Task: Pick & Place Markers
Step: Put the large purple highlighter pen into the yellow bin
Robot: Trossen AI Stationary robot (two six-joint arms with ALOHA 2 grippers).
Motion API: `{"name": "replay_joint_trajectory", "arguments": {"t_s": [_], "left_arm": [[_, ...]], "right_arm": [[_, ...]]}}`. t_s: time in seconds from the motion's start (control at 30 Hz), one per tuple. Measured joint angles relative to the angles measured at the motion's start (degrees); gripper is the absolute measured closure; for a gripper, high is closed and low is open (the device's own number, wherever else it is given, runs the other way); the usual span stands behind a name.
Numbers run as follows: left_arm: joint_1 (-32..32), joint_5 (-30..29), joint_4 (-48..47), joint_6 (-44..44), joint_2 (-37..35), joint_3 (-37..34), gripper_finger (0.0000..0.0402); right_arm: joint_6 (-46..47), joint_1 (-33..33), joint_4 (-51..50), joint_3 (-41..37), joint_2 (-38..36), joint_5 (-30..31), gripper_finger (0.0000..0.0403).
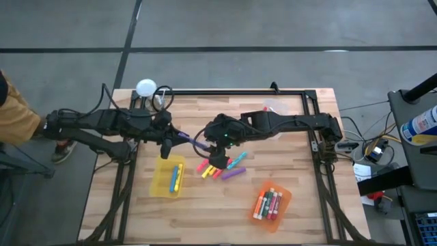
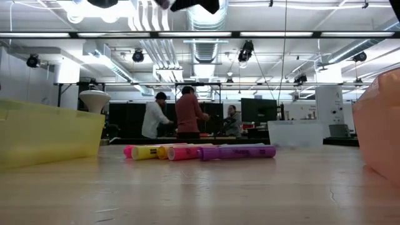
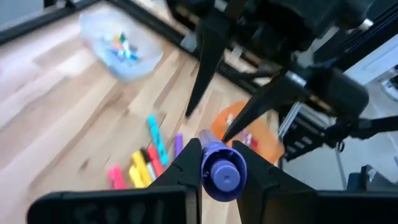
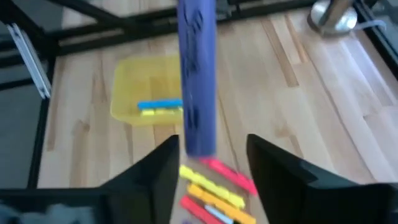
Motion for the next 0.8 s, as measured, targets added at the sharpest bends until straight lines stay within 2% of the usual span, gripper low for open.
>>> {"name": "replay_joint_trajectory", "arguments": {"t_s": [0.2, 0.43, 0.63, 0.8], "left_arm": [[0.0, 1.67, -11.4, -3.85, 0.09, 0.0, 0.0351], [-0.04, 3.6, -27.98, -11.18, 1.41, -1.65, 0.0351], [-0.33, 17.27, -28.02, -16.44, 1.57, -9.12, 0.0348], [-1.05, 21.06, -25.49, -17.58, 1.69, -17.3, 0.0344]], "right_arm": [[-1.64, 0.02, -2.62, -2.15, 0.0, 0.0, 0.0169], [-1.13, 0.02, -2.62, -6.53, 0.0, 0.11, 0.0155], [-0.12, 0.02, -2.57, -10.48, 0.0, 0.09, 0.0163], [1.01, 0.02, -2.64, -13.01, 0.0, 0.05, 0.0168]]}}
